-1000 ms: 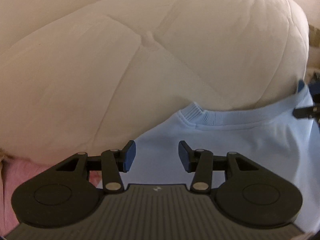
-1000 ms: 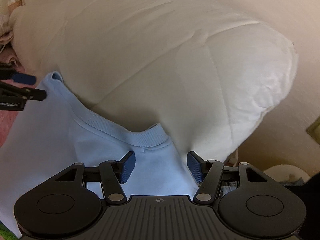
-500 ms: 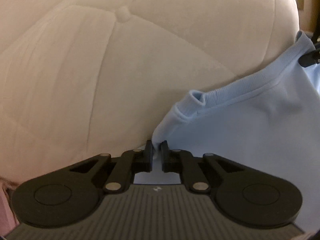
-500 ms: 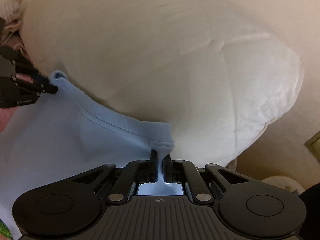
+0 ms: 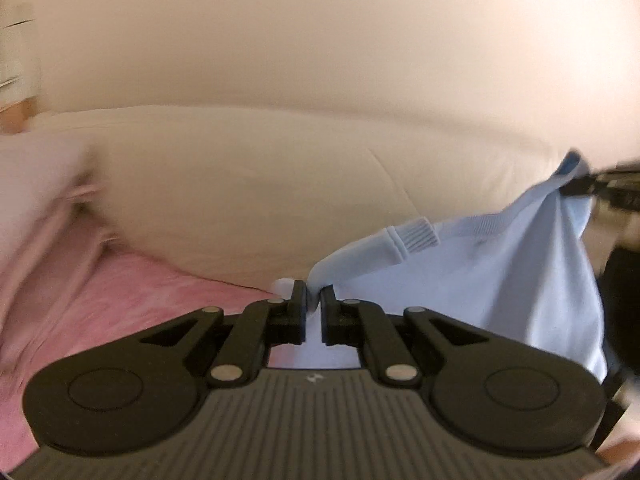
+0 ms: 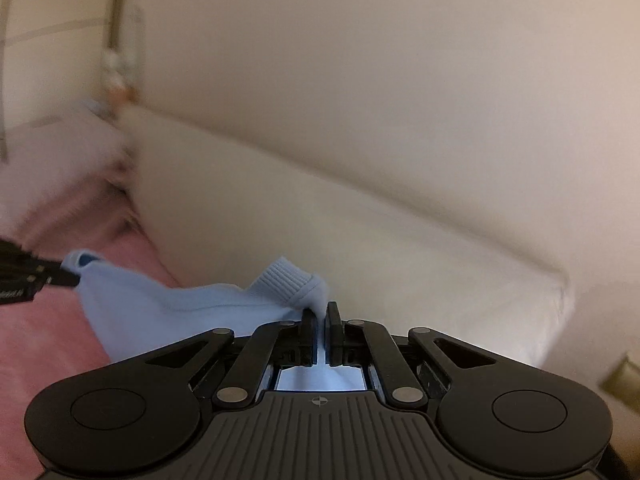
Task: Fold clothes
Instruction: 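Close the left gripper on one shoulder while the right gripper grasps the other, then lift the sweatshirt with both grippers and carry it onto the open bed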
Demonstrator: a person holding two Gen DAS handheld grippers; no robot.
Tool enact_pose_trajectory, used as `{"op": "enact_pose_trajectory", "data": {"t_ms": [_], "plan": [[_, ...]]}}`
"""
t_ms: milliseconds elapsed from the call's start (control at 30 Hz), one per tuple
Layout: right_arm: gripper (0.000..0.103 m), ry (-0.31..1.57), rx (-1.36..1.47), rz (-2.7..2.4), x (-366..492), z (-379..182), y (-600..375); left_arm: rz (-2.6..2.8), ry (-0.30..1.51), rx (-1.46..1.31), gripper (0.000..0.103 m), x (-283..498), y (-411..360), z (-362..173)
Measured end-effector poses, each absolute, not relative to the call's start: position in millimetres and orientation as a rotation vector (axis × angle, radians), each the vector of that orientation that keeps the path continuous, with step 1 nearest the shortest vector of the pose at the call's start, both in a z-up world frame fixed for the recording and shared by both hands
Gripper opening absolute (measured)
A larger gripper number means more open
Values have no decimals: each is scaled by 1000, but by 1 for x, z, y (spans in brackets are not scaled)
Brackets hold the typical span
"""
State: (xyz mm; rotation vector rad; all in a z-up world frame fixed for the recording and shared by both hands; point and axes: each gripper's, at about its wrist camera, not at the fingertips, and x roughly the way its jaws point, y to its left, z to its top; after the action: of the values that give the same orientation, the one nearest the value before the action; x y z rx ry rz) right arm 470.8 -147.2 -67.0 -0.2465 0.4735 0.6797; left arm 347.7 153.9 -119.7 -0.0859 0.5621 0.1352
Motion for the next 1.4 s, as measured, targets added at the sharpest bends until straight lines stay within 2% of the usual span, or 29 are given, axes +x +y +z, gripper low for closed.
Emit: {"op": "enact_pose_trajectory", "data": {"t_ms": [300,500,700,867,900,933,967,1033,1200,1400], "plan": [[2,204,-139,993,343,55,-97,371,304,-179,4,138,154,12],[2,76,-63,1241,240,108,-34,579,112,-163,4,-35,121,97],[2,94,56,1508,148,143,63,795,9,-37,3,-191,67,184],[2,254,186,1738,67,189,81,874,-23,-2,3,-266,10,226],[4,320,162,1776,55,192,93,883,-9,-25,3,-275,4,228],[17,382,110,1812,45,192,104,896,34,-65,5,-281,4,224],[37,436,25,1814,31,189,111,924,94,-113,9,-286,5,218],[49,458,-110,1772,7,176,116,1030,272,-236,9,-292,15,193],[50,529,-277,1763,-26,127,83,1231,527,-476,9,-349,2,124],[50,628,-494,1786,-81,68,9,1370,617,-641,10,-376,-5,73]]}}
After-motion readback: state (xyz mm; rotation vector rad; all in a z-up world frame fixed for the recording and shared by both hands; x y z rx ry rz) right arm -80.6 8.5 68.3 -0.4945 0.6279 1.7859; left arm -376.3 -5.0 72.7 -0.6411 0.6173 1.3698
